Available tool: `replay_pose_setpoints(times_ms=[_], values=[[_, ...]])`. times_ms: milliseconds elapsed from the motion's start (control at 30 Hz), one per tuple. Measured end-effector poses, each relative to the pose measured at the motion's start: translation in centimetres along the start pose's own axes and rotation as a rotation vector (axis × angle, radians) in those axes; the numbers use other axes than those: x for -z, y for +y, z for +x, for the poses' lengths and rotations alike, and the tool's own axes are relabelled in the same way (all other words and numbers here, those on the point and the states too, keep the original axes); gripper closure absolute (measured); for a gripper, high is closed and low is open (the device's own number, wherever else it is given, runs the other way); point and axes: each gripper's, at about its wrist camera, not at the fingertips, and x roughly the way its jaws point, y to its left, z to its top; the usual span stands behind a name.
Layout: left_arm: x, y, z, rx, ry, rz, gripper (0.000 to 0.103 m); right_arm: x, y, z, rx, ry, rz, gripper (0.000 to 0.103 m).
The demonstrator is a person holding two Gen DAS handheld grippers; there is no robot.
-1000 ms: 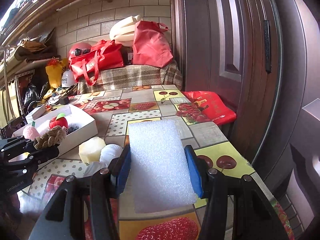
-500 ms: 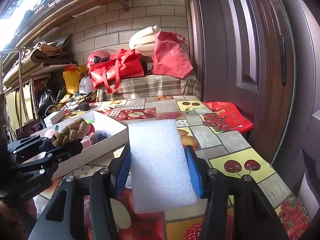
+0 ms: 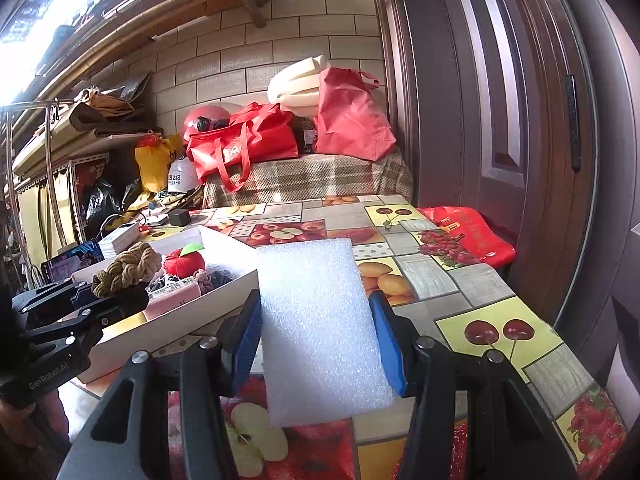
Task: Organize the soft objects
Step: 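Carry the rope toy and foam sheet over the white tray with both tools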
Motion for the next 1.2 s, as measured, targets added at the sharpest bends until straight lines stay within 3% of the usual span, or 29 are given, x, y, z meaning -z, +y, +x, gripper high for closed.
replay_pose_setpoints(times_ms=[500,1200], values=[[0.5,2.3,-1.7,-0.065,-0.024,-0.014,0.078,0.0,2.5,0.4,-0.065,0.010,-0.031,0.050],[1.6,10.8,-3.2,-0.286,-0.017,-0.105,0.078,0.1,5.7,2.5,-0.169,0.064,-0.047,0.050]])
